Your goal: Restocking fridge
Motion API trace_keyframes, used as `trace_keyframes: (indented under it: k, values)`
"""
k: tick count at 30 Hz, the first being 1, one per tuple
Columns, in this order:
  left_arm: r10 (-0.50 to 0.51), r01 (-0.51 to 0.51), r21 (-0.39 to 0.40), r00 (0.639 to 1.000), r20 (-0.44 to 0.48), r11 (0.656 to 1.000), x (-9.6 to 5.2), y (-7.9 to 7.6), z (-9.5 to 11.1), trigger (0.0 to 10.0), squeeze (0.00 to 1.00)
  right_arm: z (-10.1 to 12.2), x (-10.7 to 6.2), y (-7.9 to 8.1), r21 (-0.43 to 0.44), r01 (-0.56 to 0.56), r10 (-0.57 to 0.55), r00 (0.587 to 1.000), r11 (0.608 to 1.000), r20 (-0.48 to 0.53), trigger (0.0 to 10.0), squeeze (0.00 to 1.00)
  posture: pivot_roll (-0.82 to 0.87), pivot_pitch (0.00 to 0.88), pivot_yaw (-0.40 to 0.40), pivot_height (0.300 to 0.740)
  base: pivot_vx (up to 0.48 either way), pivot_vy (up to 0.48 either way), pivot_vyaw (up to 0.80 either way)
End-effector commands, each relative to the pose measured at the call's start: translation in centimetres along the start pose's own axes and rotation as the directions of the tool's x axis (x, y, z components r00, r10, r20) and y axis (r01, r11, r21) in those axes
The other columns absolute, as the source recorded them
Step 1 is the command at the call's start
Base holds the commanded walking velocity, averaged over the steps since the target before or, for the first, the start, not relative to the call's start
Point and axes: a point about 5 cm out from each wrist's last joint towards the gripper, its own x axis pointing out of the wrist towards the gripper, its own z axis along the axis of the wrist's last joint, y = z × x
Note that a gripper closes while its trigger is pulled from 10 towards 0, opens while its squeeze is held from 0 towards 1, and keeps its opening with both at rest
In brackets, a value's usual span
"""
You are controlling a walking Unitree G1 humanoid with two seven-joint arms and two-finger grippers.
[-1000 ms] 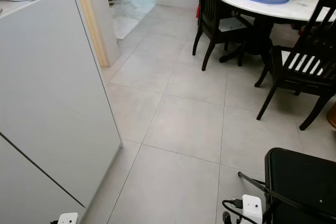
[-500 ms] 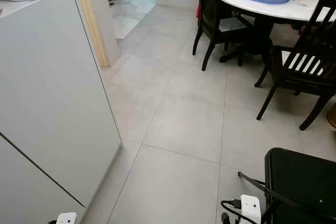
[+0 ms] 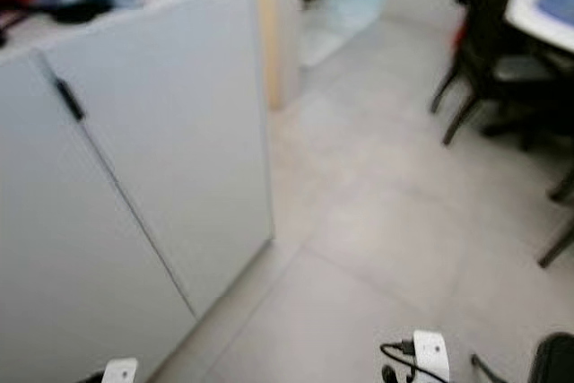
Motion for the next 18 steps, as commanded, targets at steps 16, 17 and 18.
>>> trace_keyframes:
  k: [16, 17, 18]
  values:
    - [0.008, -0.008, -0.005, 1.000, -0.020, 1.000, 0.01, 0.12, -0.03, 10.0, 0.00, -0.15, -0.01, -0.03, -0.057, -0.003, 0.001, 0.999, 0.998, -0.035, 10.0, 0.00, 0.01, 0.000, -0.028, 0.740, 0.000, 0.000, 0.80]
    - [0.009, -0.009, -0.004, 1.000, -0.020, 1.000, 0.01, 0.13, -0.03, 10.0, 0.00, -0.16, -0.01, -0.05, -0.049, 0.002, -0.004, 0.999, 0.999, -0.033, 10.0, 0.00, 0.01, 0.000, -0.028, 0.740, 0.000, 0.000, 0.80]
    - [0.010, -0.010, -0.004, 1.000, -0.020, 1.000, 0.02, 0.13, -0.01, 10.0, 0.00, -0.15, 0.00, -0.05, -0.049, 0.002, -0.004, 0.999, 0.999, -0.033, 10.0, 0.00, 0.01, 0.000, -0.029, 0.740, 0.000, 0.000, 0.80]
